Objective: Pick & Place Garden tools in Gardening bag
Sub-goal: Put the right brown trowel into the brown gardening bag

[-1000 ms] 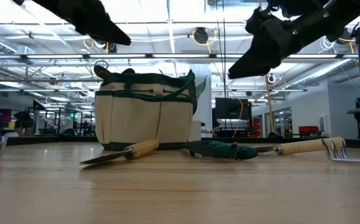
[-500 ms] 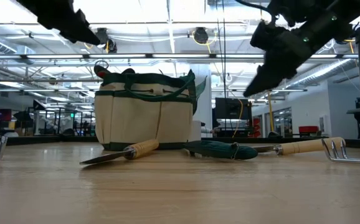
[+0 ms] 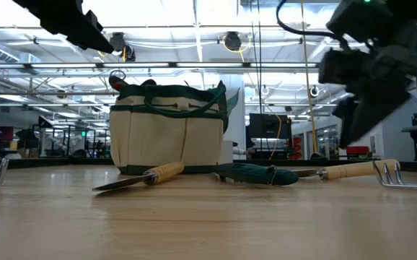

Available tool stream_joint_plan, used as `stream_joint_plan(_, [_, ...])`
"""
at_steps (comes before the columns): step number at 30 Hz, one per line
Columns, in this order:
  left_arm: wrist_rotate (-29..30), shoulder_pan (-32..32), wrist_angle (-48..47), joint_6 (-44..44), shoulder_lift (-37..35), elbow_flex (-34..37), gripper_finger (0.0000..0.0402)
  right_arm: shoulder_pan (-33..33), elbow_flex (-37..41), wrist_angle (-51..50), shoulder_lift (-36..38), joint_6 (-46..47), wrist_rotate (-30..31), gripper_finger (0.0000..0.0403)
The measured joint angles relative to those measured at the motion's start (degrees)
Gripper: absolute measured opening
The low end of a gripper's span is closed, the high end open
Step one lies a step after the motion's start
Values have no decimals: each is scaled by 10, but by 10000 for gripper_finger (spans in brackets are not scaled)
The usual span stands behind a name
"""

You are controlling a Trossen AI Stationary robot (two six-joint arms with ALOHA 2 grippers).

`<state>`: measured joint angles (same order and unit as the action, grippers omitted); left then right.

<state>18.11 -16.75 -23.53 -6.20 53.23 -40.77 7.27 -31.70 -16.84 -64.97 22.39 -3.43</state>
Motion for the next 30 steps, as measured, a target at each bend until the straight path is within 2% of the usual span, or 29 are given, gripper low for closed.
stream_joint_plan(4, [2, 0, 1, 0, 0, 0, 97, 34, 24, 18, 0, 15, 22, 196])
stream_joint_plan(10, [32, 0, 2, -15, 0, 0, 97, 61, 29, 19, -7, -17, 65, 196])
stream_joint_plan(21, [38, 0, 26, -17, 0, 0, 97, 63, 29, 20, -77, -30, 69, 190])
stream_joint_plan(25, [39, 0, 34, -16, 0, 0, 97, 63, 28, 21, -83, -30, 74, 152])
stream_joint_plan(30, [44, 0, 37, -15, 0, 0, 97, 62, 28, 23, -84, -42, 80, 75])
